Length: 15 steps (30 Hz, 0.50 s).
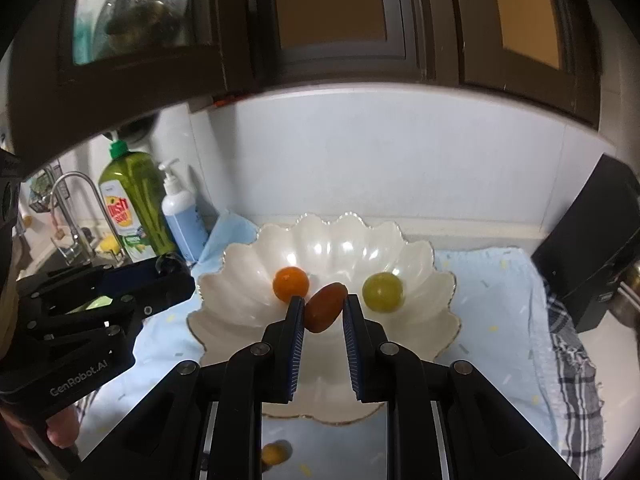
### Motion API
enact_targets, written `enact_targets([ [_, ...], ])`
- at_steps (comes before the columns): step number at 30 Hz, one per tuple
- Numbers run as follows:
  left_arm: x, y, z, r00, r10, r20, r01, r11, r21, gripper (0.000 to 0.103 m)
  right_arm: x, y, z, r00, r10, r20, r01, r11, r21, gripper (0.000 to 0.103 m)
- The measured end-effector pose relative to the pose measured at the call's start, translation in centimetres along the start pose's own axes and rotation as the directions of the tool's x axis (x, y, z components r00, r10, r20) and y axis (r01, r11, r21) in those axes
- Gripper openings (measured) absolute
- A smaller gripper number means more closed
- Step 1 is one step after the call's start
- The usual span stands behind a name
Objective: Organize fruits
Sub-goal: 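Carry the plum and red date with both tools over the white bowl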
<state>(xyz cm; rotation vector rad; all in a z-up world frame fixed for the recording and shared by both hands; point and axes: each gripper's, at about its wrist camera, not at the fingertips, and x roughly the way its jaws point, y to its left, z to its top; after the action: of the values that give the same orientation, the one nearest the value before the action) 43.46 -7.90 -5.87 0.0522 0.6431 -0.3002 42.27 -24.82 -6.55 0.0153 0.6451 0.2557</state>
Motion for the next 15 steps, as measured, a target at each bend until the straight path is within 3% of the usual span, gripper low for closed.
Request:
enact_targets([
  [15,9.0,1.1,0.5,0.983,0.025,-0.184,-0.028,1.000,-0.011,0.029,7.2,-2.6,-0.2,0.987,-0.028,-0.161,0.037,0.998,0.052,0.021],
])
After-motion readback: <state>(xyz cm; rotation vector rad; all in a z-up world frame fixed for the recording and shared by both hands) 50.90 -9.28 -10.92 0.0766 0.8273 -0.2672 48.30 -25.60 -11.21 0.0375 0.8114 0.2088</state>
